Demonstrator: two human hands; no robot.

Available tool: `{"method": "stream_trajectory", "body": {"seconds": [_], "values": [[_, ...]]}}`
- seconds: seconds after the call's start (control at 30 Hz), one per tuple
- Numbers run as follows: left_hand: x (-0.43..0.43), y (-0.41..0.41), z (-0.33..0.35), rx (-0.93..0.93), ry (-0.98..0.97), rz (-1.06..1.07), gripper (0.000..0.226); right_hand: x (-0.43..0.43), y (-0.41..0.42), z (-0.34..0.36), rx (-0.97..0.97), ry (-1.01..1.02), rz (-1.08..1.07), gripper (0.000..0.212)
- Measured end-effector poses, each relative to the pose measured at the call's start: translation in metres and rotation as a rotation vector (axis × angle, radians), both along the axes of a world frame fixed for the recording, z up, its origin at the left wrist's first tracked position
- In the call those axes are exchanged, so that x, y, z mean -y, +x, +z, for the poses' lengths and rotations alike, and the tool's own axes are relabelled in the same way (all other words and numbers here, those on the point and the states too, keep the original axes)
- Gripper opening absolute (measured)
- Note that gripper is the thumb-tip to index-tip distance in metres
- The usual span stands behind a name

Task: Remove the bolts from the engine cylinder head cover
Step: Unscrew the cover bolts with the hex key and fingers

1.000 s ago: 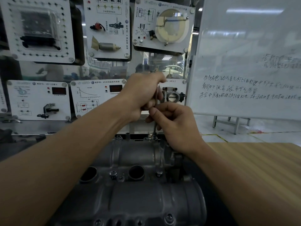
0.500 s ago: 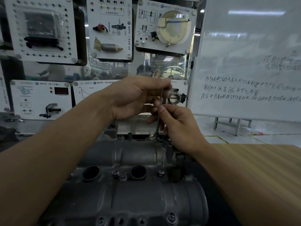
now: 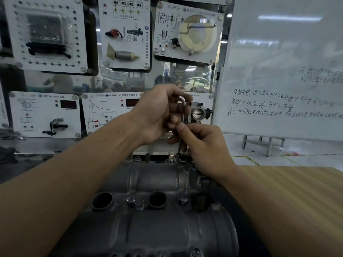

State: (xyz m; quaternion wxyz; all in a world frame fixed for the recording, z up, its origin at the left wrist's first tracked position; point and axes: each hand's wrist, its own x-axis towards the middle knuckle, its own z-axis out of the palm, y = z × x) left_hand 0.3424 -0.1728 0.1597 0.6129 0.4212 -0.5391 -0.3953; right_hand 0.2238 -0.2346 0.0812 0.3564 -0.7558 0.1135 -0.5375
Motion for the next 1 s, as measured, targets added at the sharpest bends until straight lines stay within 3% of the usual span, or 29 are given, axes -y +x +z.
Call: {"method": "stream_trajectory", "body": {"seconds": [0.27, 0.47, 0.53, 0.63, 0.77, 0.87, 1.0], "values": [[-0.001, 0.022, -0.004, -0.016, -0.011, -0.37, 0.037, -0.002, -0.002, -0.002, 0.085, -0.001, -0.03, 0.023], [-0.004, 0.034, -0.003, 0.003, 0.011, -0.461, 0.033, -0.003, -0.002, -0.001, 0.078, -0.003, -0.027, 0.025], [-0.005, 0.029, -0.002, 0.074, -0.008, -0.398, 0.029, -0.002, -0.002, -0.001, 0.067, -0.014, -0.032, 0.027], [-0.001, 0.007, -0.003, 0.249, -0.111, -0.079, 0.028, -0.003, -0.001, -0.002, 0.048, -0.055, -0.042, 0.023], [0.006, -0.012, -0.006, 0.199, -0.156, 0.228, 0.022, -0.004, 0.0, -0.002, 0.032, -0.073, -0.032, 0.018], [0.006, -0.011, -0.002, 0.101, -0.098, 0.215, 0.017, -0.004, 0.0, -0.002, 0.031, -0.062, -0.034, 0.021], [0.004, 0.002, 0.001, -0.035, -0.016, -0.008, 0.03, -0.003, -0.001, -0.002, -0.005, -0.074, -0.039, 0.029]]}}
